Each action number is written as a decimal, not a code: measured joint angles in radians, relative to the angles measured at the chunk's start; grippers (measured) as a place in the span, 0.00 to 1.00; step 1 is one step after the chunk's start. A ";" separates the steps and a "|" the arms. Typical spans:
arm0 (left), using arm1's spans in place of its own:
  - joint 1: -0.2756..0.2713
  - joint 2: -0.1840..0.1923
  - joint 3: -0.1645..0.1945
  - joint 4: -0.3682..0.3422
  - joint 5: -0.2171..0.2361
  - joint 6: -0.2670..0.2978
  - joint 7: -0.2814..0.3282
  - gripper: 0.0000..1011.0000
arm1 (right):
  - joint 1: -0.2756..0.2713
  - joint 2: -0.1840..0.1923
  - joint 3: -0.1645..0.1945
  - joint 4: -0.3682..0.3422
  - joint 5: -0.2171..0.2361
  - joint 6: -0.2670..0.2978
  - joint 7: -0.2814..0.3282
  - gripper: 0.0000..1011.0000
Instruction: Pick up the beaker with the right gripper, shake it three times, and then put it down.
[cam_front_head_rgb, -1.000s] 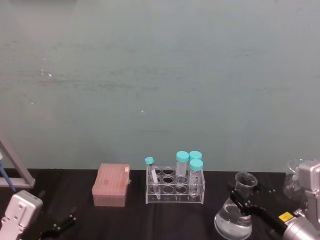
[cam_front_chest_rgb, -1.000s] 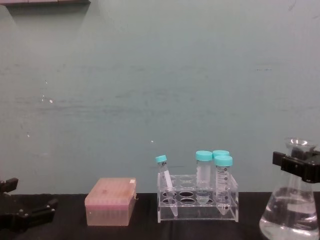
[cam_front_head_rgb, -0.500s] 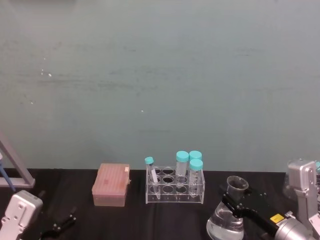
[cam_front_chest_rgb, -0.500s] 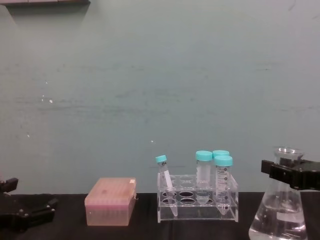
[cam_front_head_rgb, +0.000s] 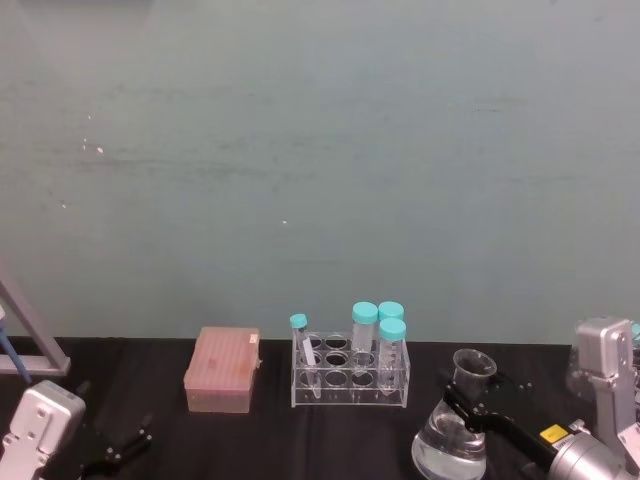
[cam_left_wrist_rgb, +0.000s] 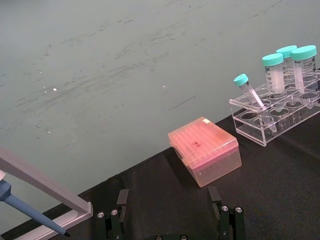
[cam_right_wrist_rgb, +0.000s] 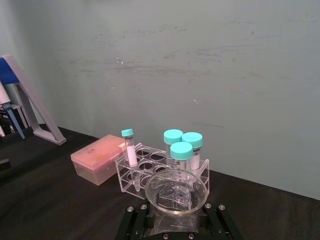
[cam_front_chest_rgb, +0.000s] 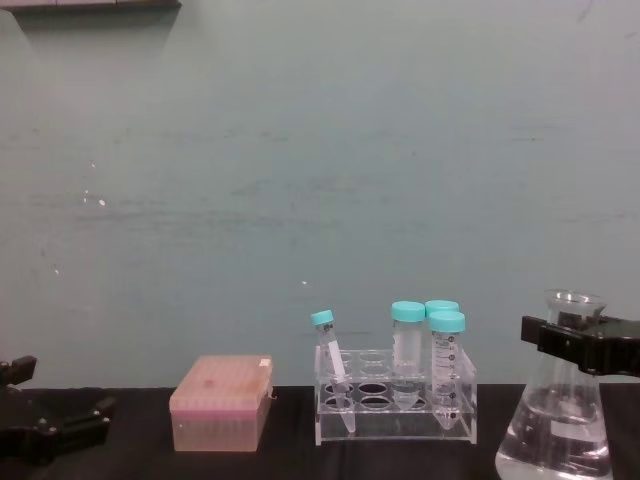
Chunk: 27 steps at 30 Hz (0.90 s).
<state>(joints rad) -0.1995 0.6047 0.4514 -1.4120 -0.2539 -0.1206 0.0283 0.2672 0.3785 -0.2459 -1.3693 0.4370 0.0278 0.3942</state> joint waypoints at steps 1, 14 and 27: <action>0.000 0.000 0.000 0.000 0.000 0.000 0.000 0.99 | 0.000 0.000 0.000 0.000 0.000 0.000 0.000 0.45; 0.000 0.000 0.000 0.000 0.000 0.000 0.000 0.99 | 0.003 0.003 -0.007 0.000 0.000 0.001 -0.005 0.45; 0.000 0.000 0.000 0.000 0.000 0.000 0.000 0.99 | 0.013 -0.007 -0.028 0.013 0.003 0.005 0.004 0.45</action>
<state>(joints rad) -0.1995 0.6047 0.4514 -1.4120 -0.2539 -0.1205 0.0283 0.2804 0.3718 -0.2739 -1.3565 0.4403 0.0332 0.3983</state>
